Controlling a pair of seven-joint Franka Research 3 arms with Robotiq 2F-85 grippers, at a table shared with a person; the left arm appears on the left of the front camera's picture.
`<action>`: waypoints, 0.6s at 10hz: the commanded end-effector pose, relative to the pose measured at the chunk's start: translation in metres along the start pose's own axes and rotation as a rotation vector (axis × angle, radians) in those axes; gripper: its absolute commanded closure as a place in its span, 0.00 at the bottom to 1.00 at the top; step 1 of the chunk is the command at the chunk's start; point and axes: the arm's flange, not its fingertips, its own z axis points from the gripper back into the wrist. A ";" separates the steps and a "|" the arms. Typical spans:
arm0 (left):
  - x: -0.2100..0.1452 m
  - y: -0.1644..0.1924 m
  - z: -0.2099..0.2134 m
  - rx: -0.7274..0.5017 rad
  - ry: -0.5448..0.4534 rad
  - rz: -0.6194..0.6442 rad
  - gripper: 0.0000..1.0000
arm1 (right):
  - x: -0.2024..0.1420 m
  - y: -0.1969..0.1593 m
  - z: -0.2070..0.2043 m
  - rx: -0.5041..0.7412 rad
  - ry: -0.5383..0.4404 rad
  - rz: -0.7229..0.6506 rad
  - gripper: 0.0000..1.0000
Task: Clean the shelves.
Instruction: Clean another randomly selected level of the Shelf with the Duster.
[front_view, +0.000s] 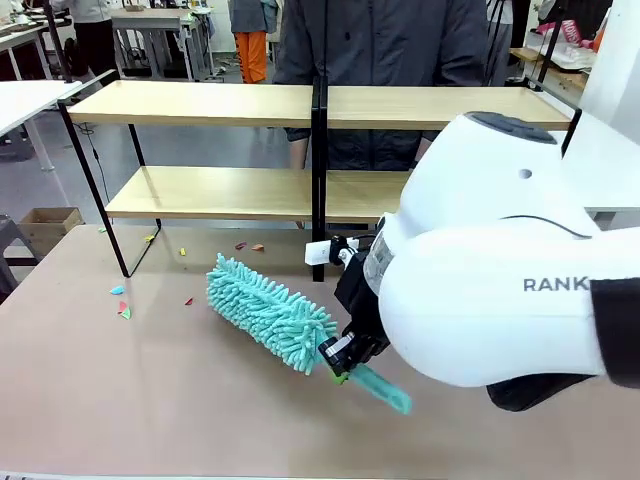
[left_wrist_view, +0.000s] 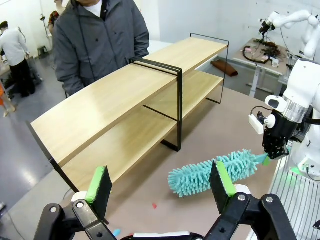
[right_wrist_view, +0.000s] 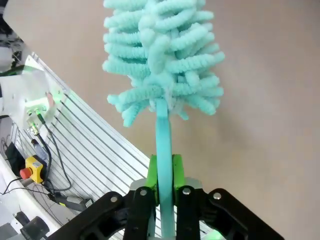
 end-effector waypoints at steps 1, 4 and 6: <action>-0.001 0.000 -0.001 -0.006 -0.002 -0.002 0.00 | 0.016 0.011 -0.021 -0.068 -0.059 -0.047 0.88; -0.001 0.000 -0.001 -0.006 -0.002 -0.002 0.00 | 0.060 0.021 -0.055 -0.088 -0.111 -0.105 0.88; -0.001 0.000 -0.001 -0.006 -0.002 -0.002 0.00 | 0.084 0.020 -0.065 -0.147 -0.122 -0.174 0.88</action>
